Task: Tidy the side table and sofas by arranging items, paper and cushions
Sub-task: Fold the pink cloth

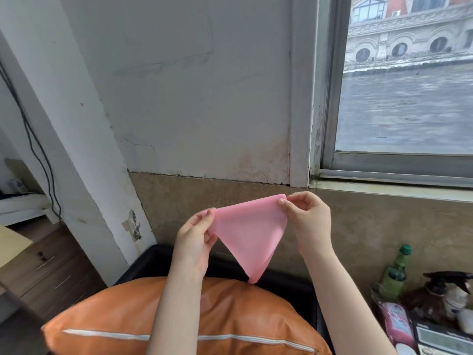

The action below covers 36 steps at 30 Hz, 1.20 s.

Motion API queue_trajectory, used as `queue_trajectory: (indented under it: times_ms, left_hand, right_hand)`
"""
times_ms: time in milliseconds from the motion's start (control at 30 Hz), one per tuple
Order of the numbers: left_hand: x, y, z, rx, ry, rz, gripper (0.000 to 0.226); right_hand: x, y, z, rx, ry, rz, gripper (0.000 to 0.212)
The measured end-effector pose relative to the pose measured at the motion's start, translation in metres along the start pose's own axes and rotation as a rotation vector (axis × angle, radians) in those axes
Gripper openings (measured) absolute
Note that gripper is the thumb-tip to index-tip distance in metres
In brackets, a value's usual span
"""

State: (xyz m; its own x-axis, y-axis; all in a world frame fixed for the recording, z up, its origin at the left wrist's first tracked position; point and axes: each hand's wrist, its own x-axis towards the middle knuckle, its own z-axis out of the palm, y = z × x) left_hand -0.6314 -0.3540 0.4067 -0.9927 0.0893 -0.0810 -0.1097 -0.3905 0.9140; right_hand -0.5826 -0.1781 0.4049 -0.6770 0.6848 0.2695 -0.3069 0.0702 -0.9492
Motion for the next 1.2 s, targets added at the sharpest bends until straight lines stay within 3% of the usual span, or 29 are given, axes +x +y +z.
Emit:
queue_trajectory:
  times_ms: [500, 733, 1067, 1200]
  left_hand:
    - [0.001, -0.003, -0.002, 0.054, -0.020, 0.068, 0.009]
    - [-0.005, -0.008, 0.000, 0.038, 0.056, 0.148, 0.007]
    - [-0.004, -0.009, -0.001, 0.037, 0.111, 0.157, 0.012]
    - [-0.007, -0.007, -0.001, 0.000, 0.082, 0.127, 0.011]
  right_hand:
    - [-0.009, -0.005, 0.005, 0.103, -0.097, -0.002, 0.025]
    - [-0.012, 0.001, 0.007, 0.012, 0.052, -0.045, 0.021]
    - [-0.015, -0.002, 0.007, 0.033, 0.051, -0.040, 0.030]
    - [-0.013, -0.002, 0.006, 0.218, -0.018, 0.135, 0.022]
